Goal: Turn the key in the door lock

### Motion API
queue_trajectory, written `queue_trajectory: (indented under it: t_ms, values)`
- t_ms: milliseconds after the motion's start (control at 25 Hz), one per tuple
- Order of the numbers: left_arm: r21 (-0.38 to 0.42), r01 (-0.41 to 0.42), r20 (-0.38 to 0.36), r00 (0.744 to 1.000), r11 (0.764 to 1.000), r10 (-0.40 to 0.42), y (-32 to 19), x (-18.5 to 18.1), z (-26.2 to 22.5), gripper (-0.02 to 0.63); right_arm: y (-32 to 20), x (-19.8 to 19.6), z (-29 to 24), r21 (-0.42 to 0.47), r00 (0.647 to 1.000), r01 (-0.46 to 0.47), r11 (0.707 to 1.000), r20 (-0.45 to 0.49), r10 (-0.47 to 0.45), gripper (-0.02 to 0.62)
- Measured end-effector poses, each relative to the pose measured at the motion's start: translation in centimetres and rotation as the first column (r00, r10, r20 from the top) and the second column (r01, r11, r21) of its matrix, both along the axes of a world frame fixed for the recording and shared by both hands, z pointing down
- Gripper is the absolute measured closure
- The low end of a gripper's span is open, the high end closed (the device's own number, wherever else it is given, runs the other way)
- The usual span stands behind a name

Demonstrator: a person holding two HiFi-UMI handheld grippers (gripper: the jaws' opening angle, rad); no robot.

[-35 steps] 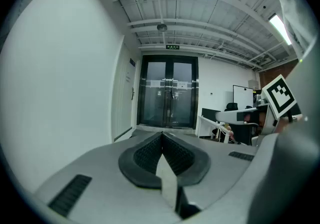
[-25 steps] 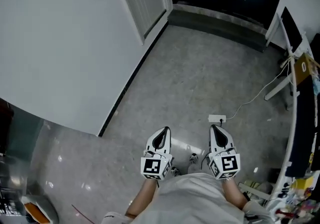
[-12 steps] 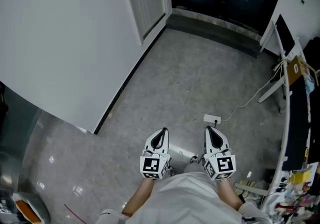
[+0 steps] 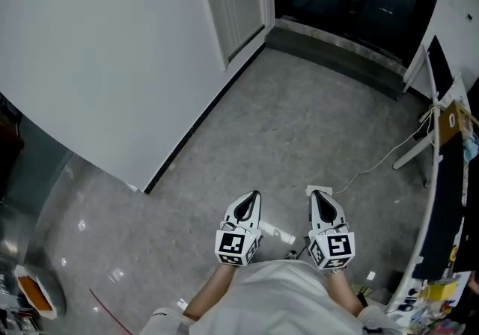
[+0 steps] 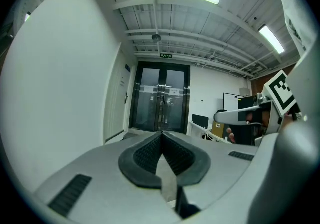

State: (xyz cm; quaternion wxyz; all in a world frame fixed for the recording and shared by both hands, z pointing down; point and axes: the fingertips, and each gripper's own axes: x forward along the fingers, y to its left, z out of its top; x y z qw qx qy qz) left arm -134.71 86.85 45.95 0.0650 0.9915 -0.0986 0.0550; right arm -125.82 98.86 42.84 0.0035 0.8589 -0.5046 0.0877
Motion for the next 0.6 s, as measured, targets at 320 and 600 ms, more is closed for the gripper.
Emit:
queue_trajectory:
  t_ms: [320, 600]
  values:
    - [0.032, 0.038, 0.025, 0.999, 0.999, -0.039, 6.0, 3.4, -0.2, 0.597, 4.7, 4.9, 0.4, 0.028, 0.998, 0.046, 0.999, 0.035, -0.047, 0.604]
    - [0.038, 0.106, 0.042, 0.993, 0.994, -0.108, 6.6, 4.3, -0.1, 0.598, 6.4, 6.1, 1.6, 0.022, 0.996, 0.067, 0.997, 0.061, -0.069, 0.604]
